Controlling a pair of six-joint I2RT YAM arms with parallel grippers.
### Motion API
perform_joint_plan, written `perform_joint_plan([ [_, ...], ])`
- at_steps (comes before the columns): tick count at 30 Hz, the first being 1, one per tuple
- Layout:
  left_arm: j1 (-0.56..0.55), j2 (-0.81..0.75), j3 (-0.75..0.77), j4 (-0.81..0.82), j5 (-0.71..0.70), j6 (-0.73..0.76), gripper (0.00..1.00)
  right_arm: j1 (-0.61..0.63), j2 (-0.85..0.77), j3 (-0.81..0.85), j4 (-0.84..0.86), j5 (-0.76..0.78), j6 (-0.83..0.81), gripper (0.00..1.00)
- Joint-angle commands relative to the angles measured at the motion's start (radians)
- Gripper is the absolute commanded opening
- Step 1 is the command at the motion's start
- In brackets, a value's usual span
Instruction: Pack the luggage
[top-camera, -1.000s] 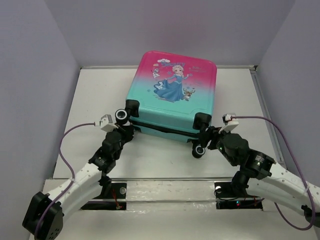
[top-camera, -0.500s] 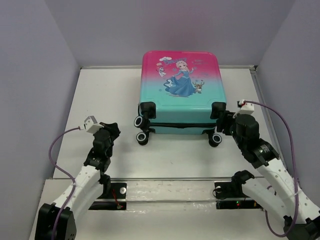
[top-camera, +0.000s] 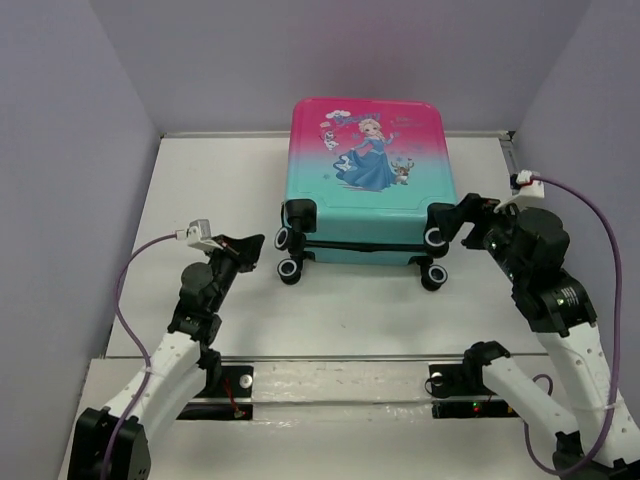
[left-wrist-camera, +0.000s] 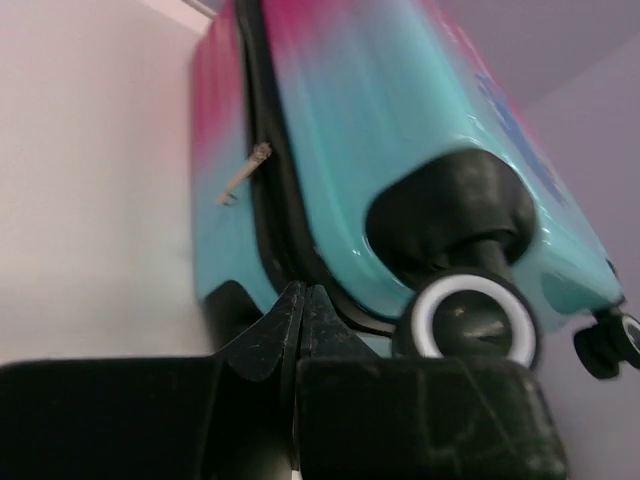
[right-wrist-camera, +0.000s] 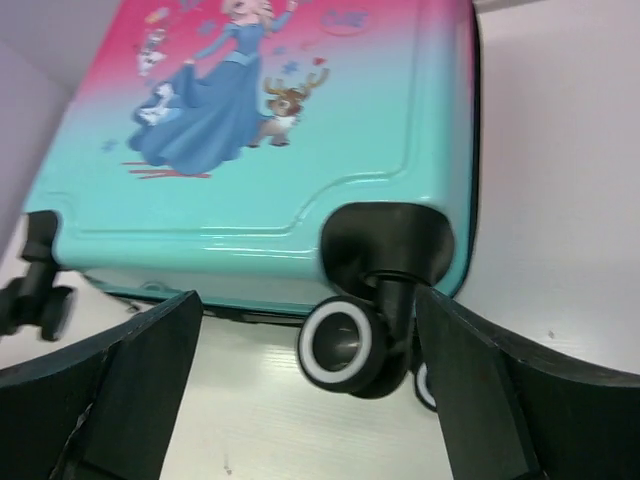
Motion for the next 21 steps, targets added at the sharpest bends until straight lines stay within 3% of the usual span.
perform_joint_plan([
  [1, -0.059, -0.022, 0.047, 0.039, 0.144, 0.024, 0.06, 0.038, 0.043, 0.03, 0.06, -0.159, 0.033, 0.94],
  [3, -0.12, -0.009, 0.056, 0.025, 0.139, 0.03, 0.06, 0.161, 0.069, 0.022, 0.099, -0.159, 0.056, 0.94],
  [5, -0.178, -0.008, 0.059, 0.019, 0.112, 0.03, 0.06, 0.318, 0.154, 0.03, 0.152, -0.009, 0.058, 0.94],
  [6, -0.197, -0.005, 0.062, 0.016, 0.104, 0.033, 0.06, 0.488, 0.199, 0.063, 0.167, 0.057, 0.052, 0.95],
  [8, -0.24, 0.011, 0.078, -0.002, 0.084, 0.044, 0.06, 0.638, 0.355, 0.114, 0.187, 0.161, 0.045, 0.97],
  [12, -0.262, 0.031, 0.09, -0.003, 0.084, 0.039, 0.06, 0.721, 0.573, 0.209, 0.293, 0.155, 0.042, 0.98],
  [16, -0.263, 0.031, 0.107, -0.006, 0.083, 0.053, 0.06, 0.743, 0.753, 0.343, 0.276, 0.162, 0.018, 1.0],
  [21, -0.262, 0.038, 0.118, -0.001, 0.064, 0.058, 0.06, 0.764, 0.896, 0.498, 0.196, 0.275, 0.001, 1.0],
])
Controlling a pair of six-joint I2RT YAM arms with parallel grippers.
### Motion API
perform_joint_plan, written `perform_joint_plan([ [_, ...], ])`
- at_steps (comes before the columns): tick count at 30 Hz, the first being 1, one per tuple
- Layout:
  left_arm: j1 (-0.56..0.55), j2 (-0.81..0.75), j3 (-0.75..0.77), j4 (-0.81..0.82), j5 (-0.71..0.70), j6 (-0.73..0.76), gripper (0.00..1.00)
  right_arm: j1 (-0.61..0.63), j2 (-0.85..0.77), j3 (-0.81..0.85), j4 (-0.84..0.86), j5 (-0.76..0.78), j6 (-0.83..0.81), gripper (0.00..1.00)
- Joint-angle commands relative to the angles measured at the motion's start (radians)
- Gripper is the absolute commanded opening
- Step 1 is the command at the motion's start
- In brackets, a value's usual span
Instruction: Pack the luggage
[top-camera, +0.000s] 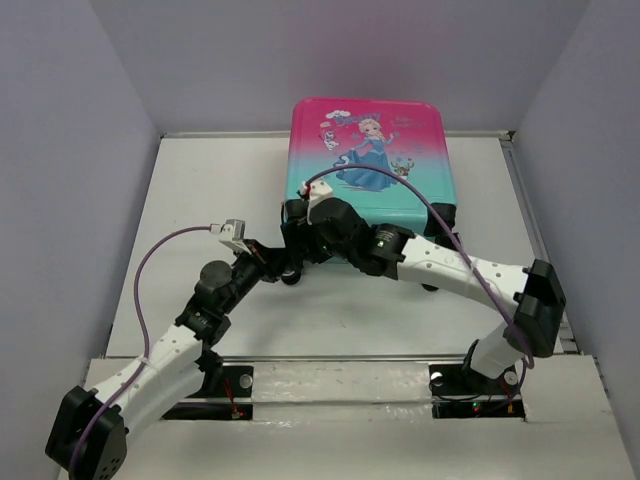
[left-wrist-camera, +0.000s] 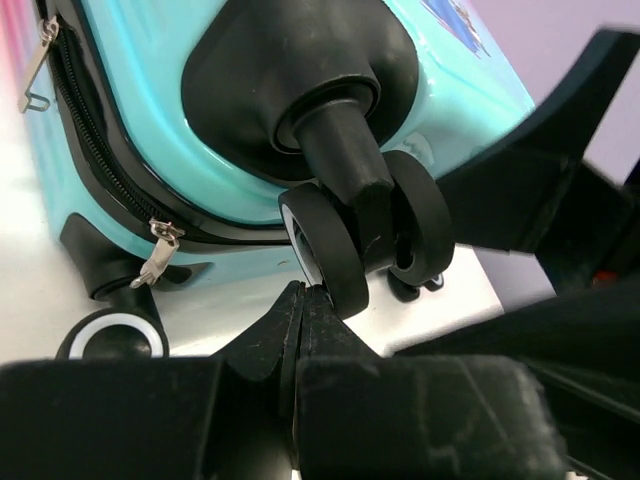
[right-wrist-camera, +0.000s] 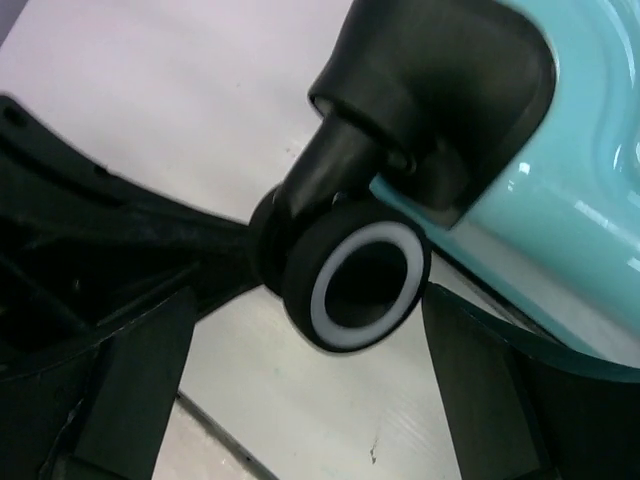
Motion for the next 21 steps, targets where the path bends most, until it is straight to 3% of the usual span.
perform_joint_plan([
  [1, -0.005, 0.005, 0.053, 0.054, -0.007, 0.021, 0.06, 0.014, 0.099, 0.186, -0.039, 0.129, -0.025, 1.0],
  [7, -0.005, 0.014, 0.033, 0.082, -0.001, 0.013, 0.06, 0.014, 0.193, 0.269, -0.049, 0.174, -0.011, 1.0],
  [12, -0.005, 0.002, 0.024, 0.085, 0.002, 0.015, 0.06, 0.014, 0.244, 0.318, -0.086, 0.216, 0.009, 0.86],
  [17, -0.005, -0.011, 0.014, 0.064, -0.024, 0.025, 0.06, 0.014, 0.239, 0.299, -0.208, 0.296, 0.053, 0.94],
  [21, -0.005, -0.007, 0.004, 0.06, -0.042, 0.024, 0.06, 0.014, 0.225, 0.291, -0.25, 0.339, 0.058, 0.84],
])
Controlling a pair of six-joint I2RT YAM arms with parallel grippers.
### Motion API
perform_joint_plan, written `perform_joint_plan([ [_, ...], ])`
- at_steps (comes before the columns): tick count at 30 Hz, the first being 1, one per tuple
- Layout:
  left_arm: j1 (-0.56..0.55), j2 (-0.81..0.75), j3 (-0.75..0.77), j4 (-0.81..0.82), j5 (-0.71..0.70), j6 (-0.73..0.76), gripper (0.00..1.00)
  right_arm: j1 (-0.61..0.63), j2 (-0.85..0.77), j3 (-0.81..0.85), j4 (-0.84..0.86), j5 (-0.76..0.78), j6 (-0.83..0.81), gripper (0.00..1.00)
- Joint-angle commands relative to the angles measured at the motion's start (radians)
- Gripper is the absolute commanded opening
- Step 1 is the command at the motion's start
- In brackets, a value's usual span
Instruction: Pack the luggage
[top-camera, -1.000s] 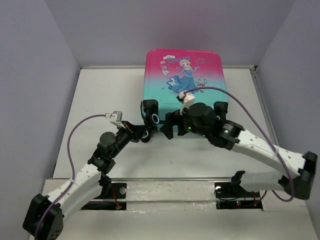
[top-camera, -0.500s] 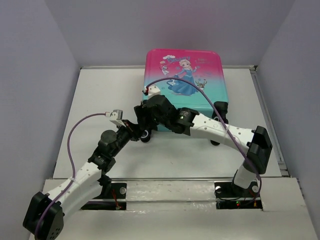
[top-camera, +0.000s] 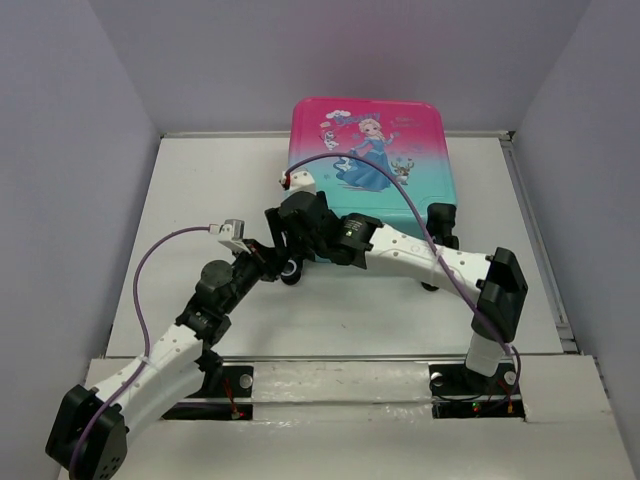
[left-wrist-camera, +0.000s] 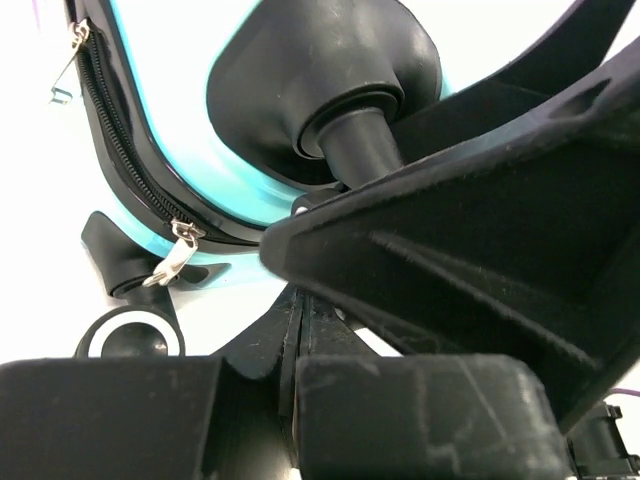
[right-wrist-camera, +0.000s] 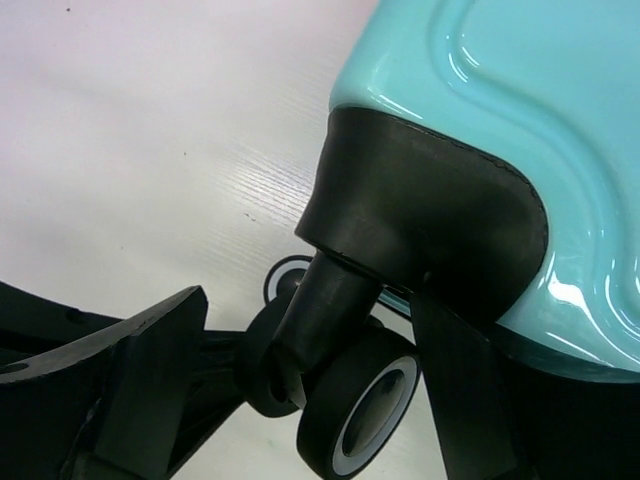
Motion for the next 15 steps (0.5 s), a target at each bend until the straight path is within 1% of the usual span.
perform_joint_plan([
  [1, -0.006, -0.015, 0.001, 0.07, -0.012, 0.013, 0.06, -0.008, -0.007, 0.027, -0.138, 0.121, 0.026, 0.82],
  [3, -0.006, -0.022, -0.005, 0.068, -0.017, 0.008, 0.06, -0.008, 0.039, 0.091, -0.213, 0.139, 0.021, 0.82],
  [4, -0.006, -0.025, -0.005, 0.067, -0.017, 0.008, 0.06, -0.008, 0.059, 0.114, -0.277, 0.152, 0.024, 0.84],
  [5, -0.006, -0.026, -0.007, 0.063, -0.018, 0.01, 0.06, -0.008, 0.094, 0.129, -0.301, 0.161, 0.027, 0.85],
  [6, -0.006, -0.031, -0.006, 0.054, -0.023, 0.014, 0.06, -0.008, 0.1, 0.14, -0.315, 0.175, 0.032, 0.84],
  [8, -0.006, -0.034, -0.004, 0.037, -0.032, 0.022, 0.06, -0.008, 0.104, 0.134, -0.313, 0.184, 0.035, 0.77],
  [9, -0.006, -0.038, -0.002, 0.019, -0.044, 0.027, 0.06, -0.008, 0.099, 0.13, -0.315, 0.196, 0.04, 0.63],
  [10, -0.006, -0.042, -0.002, 0.008, -0.054, 0.034, 0.06, -0.008, 0.097, 0.125, -0.316, 0.199, 0.037, 0.56],
  [12, -0.006, -0.048, 0.001, -0.042, -0.078, 0.042, 0.06, -0.008, 0.094, 0.13, -0.333, 0.207, 0.027, 0.46],
  [13, -0.006, -0.058, 0.002, -0.062, -0.106, 0.044, 0.06, -0.008, 0.091, 0.133, -0.358, 0.218, 0.029, 0.26],
  [14, -0.006, -0.063, 0.002, -0.082, -0.142, 0.044, 0.06, -0.008, 0.088, 0.134, -0.37, 0.225, 0.032, 0.18],
  [15, -0.006, -0.072, -0.001, -0.11, -0.172, 0.042, 0.06, -0.008, 0.081, 0.124, -0.376, 0.238, 0.036, 0.07],
])
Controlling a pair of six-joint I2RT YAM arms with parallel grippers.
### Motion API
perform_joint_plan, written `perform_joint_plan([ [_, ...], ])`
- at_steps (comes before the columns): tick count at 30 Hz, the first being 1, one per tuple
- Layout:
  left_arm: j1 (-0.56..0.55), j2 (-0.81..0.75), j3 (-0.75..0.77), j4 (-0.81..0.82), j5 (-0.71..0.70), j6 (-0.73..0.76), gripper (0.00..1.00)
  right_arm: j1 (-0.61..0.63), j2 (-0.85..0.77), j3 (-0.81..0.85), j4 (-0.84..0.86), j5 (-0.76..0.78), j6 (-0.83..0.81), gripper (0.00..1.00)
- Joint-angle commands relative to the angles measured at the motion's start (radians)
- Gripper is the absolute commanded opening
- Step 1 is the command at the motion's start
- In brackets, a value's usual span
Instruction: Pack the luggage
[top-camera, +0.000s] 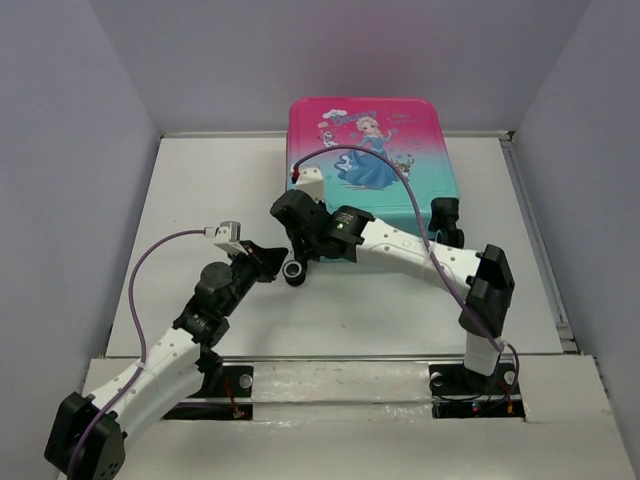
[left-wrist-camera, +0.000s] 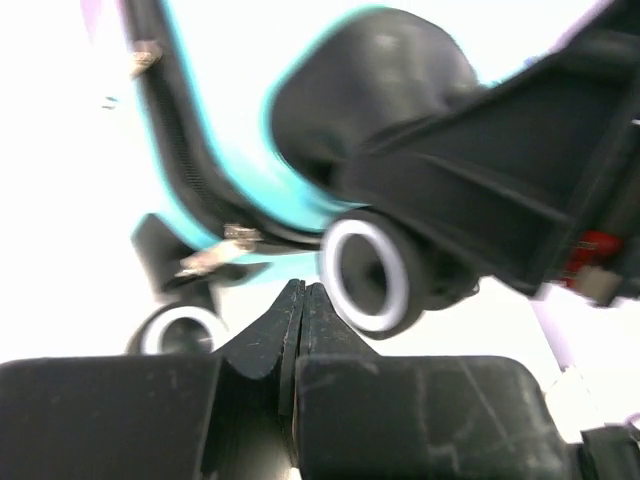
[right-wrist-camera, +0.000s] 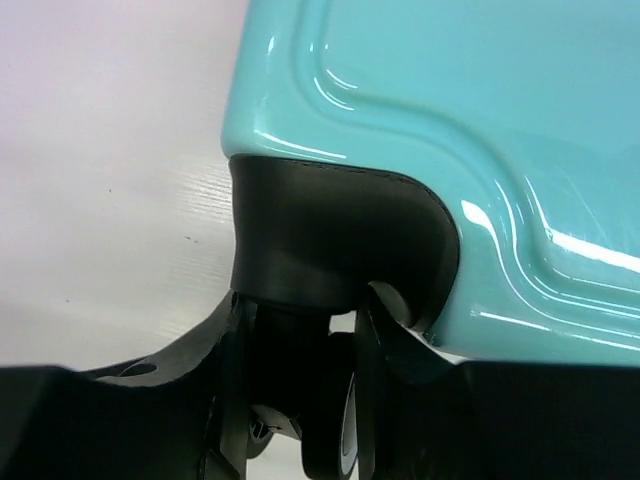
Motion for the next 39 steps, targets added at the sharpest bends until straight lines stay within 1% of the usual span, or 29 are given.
perform_joint_plan([
  [1, -0.005, -0.04, -0.002, -0.059, -0.111, 0.03, 0.06, -0.014, -0.024, -0.02, -0.191, 0.069, -0.112, 0.07],
  [4, -0.005, -0.03, 0.0, -0.07, -0.107, 0.05, 0.2, -0.014, -0.098, -0.09, -0.189, 0.07, -0.105, 0.07],
  [5, -0.005, -0.02, 0.009, -0.071, -0.084, 0.059, 0.28, -0.014, -0.124, -0.115, -0.185, 0.067, -0.102, 0.07],
  [7, -0.008, 0.015, 0.018, -0.071, -0.063, 0.076, 0.33, -0.014, -0.182, -0.213, -0.15, 0.05, -0.102, 0.07],
  [8, -0.012, 0.026, 0.021, -0.067, -0.055, 0.08, 0.34, -0.014, -0.246, -0.246, -0.128, 0.037, -0.103, 0.07],
  [9, -0.029, 0.05, 0.024, -0.047, -0.043, 0.094, 0.34, -0.014, -0.28, -0.313, -0.105, 0.009, -0.106, 0.07],
  [12, -0.083, 0.113, 0.044, -0.016, -0.043, 0.111, 0.35, -0.023, -0.397, -0.4, -0.045, -0.011, -0.1, 0.07],
  [13, -0.1, 0.131, 0.05, -0.01, -0.043, 0.128, 0.38, -0.023, -0.421, -0.443, -0.033, -0.013, -0.097, 0.07],
  [15, -0.145, 0.183, 0.067, 0.016, -0.044, 0.14, 0.41, -0.034, -0.486, -0.475, -0.019, -0.026, -0.094, 0.07],
  [17, -0.173, 0.223, 0.077, 0.047, -0.044, 0.154, 0.43, -0.034, -0.517, -0.507, 0.01, -0.043, -0.097, 0.07],
  [19, -0.225, 0.28, 0.093, 0.093, -0.044, 0.171, 0.42, -0.034, -0.538, -0.518, 0.036, -0.069, -0.109, 0.07],
  [24, -0.336, 0.343, 0.11, 0.151, -0.065, 0.218, 0.43, -0.043, -0.518, -0.523, 0.048, -0.066, -0.12, 0.07],
  [25, -0.351, 0.349, 0.112, 0.153, -0.075, 0.22, 0.44, -0.043, -0.518, -0.529, 0.056, -0.071, -0.123, 0.07],
  [26, -0.37, 0.352, 0.113, 0.159, -0.082, 0.223, 0.48, -0.043, -0.517, -0.53, 0.071, -0.078, -0.126, 0.07],
  [29, -0.382, 0.375, 0.119, 0.168, -0.096, 0.217, 0.51, -0.043, -0.517, -0.534, 0.1, -0.098, -0.129, 0.07],
  [32, -0.387, 0.417, 0.144, 0.177, -0.171, 0.202, 0.53, -0.043, -0.523, -0.538, 0.123, -0.138, -0.138, 0.07],
  [36, -0.397, 0.472, 0.175, 0.211, -0.176, 0.195, 0.53, -0.043, -0.526, -0.55, 0.153, -0.163, -0.148, 0.07],
  [39, -0.417, 0.512, 0.192, 0.229, -0.233, 0.182, 0.53, -0.043, -0.526, -0.56, 0.173, -0.178, -0.149, 0.07],
])
